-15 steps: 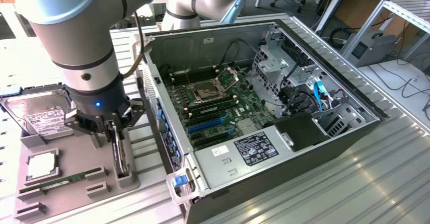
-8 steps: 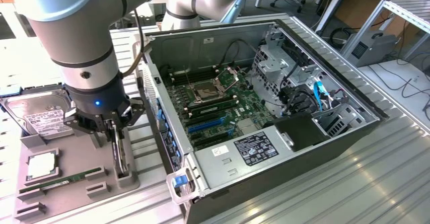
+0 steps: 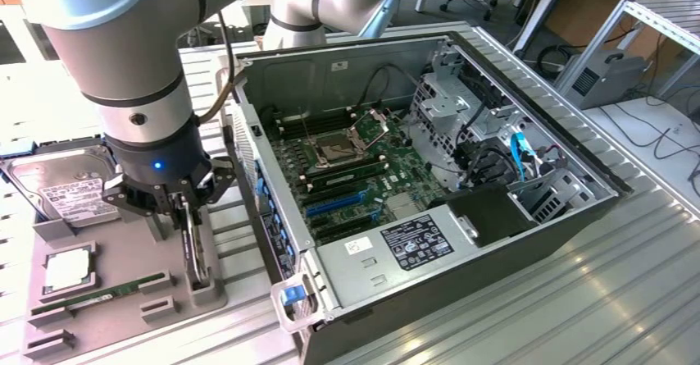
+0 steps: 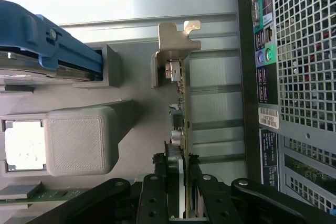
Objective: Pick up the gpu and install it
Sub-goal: 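Pick up the gpu and move the gpu toward the slot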
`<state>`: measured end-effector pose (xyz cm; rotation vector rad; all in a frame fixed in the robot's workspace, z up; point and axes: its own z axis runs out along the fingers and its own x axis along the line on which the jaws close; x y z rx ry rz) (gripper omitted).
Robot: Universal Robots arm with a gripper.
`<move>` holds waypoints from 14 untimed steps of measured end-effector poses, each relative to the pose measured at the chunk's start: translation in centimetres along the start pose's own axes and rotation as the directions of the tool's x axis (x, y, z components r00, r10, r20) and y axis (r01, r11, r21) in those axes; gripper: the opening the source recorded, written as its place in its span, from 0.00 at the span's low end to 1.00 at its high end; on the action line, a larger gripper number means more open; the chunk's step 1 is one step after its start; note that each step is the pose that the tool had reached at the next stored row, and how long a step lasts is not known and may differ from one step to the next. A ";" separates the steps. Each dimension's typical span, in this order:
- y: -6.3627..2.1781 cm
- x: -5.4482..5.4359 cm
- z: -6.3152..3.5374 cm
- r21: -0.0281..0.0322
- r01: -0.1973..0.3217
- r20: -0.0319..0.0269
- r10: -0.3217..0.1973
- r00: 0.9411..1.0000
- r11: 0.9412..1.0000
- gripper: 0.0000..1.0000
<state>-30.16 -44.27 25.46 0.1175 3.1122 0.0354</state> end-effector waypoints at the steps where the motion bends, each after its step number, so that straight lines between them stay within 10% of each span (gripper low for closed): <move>1: 0.00 0.0 -0.03 0.000 0.000 0.000 0.000 1.000 1.000 0.27; 14: 0.02 0.0 -0.77 0.000 0.000 0.000 0.000 1.000 1.000 0.27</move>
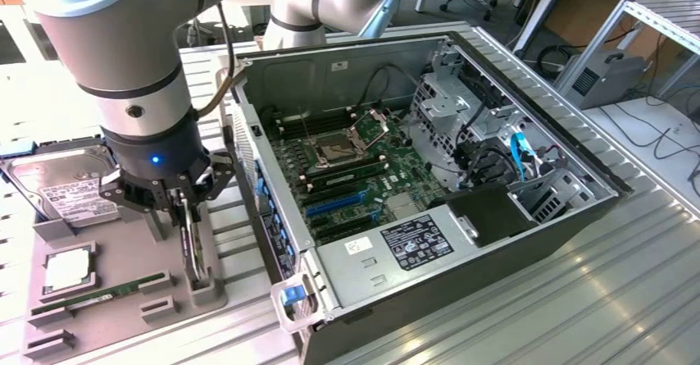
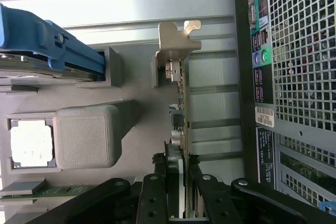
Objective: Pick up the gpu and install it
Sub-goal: 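Pick up the gpu and move the gpu toward the slot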
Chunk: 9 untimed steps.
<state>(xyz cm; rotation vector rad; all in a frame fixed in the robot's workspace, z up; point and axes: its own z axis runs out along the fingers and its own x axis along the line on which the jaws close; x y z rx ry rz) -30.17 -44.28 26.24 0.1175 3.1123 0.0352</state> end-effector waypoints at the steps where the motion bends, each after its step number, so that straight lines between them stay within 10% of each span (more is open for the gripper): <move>1: 0.00 0.0 -0.04 0.000 0.000 0.000 0.000 1.000 1.000 0.27; 9: 0.01 0.0 -0.21 0.000 0.000 0.000 0.000 1.000 1.000 0.27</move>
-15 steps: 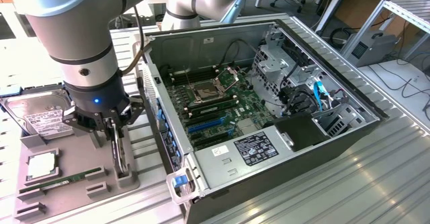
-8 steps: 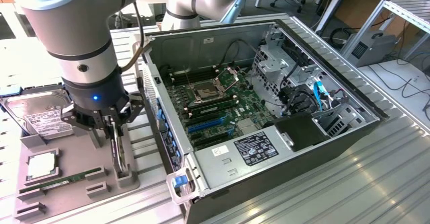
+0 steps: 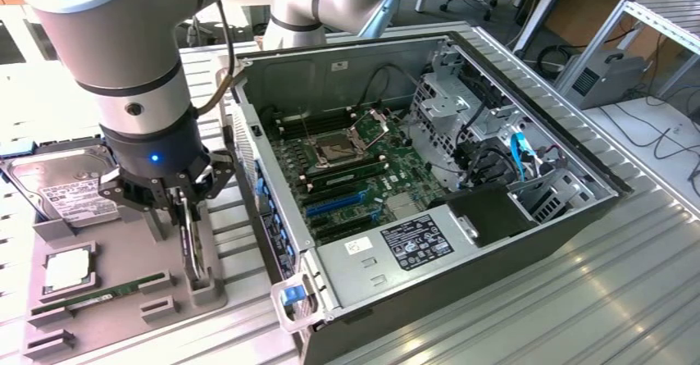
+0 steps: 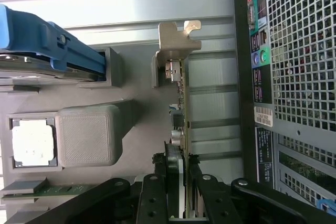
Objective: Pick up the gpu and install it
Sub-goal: 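Pick up the gpu and move the gpu toward the slot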
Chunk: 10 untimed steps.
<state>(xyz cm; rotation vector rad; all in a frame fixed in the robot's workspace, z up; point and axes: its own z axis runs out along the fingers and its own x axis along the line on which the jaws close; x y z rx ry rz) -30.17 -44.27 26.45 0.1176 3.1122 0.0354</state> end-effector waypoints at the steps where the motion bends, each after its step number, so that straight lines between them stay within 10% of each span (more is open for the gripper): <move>1: 0.00 0.0 -0.01 0.000 0.000 0.000 0.000 1.000 1.000 0.27; 10: 0.01 0.0 -0.41 0.000 0.000 0.000 0.000 1.000 1.000 0.27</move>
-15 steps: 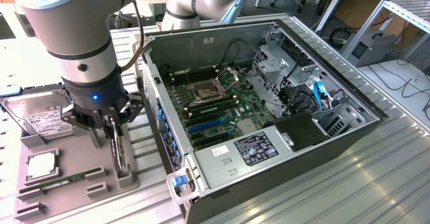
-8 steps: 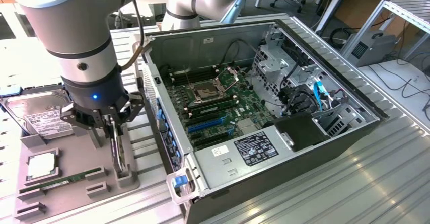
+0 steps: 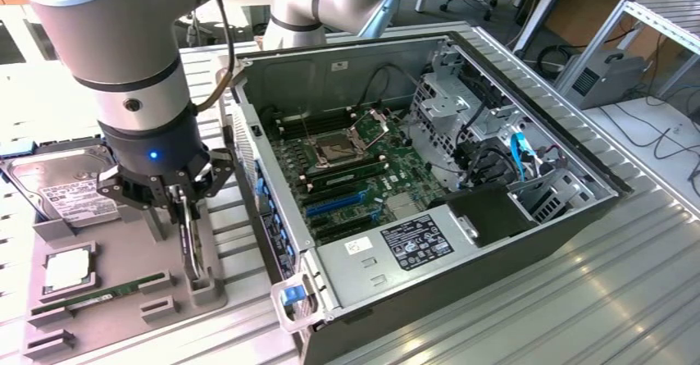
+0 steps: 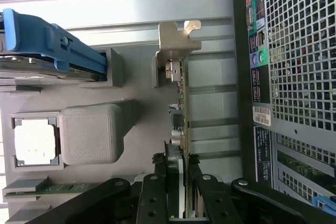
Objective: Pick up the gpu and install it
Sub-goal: 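Pick up the gpu and move the gpu toward the slot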
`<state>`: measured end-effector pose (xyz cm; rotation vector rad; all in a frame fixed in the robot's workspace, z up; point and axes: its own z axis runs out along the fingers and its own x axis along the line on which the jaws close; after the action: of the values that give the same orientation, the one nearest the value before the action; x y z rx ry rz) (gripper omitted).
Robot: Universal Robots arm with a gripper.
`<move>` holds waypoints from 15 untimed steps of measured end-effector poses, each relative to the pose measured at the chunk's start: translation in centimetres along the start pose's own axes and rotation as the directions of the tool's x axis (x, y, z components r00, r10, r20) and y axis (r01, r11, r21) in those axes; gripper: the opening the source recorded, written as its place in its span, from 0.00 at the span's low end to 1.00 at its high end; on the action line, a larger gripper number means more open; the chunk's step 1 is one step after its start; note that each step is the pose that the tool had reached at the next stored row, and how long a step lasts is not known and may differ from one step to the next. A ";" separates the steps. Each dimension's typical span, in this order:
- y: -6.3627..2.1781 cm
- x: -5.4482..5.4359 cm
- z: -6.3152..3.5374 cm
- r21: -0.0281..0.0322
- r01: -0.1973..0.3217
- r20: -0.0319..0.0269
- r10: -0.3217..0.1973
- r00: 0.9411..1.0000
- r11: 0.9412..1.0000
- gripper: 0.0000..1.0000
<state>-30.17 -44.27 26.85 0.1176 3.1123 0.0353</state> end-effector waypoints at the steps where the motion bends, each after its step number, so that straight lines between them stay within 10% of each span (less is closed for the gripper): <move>1: 0.00 0.0 -0.05 0.000 0.000 0.000 0.000 1.000 1.000 0.27; 15: 0.02 0.0 -0.68 0.000 0.000 0.000 0.000 1.000 1.000 0.27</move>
<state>-30.17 -44.27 27.54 0.1175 3.1123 0.0354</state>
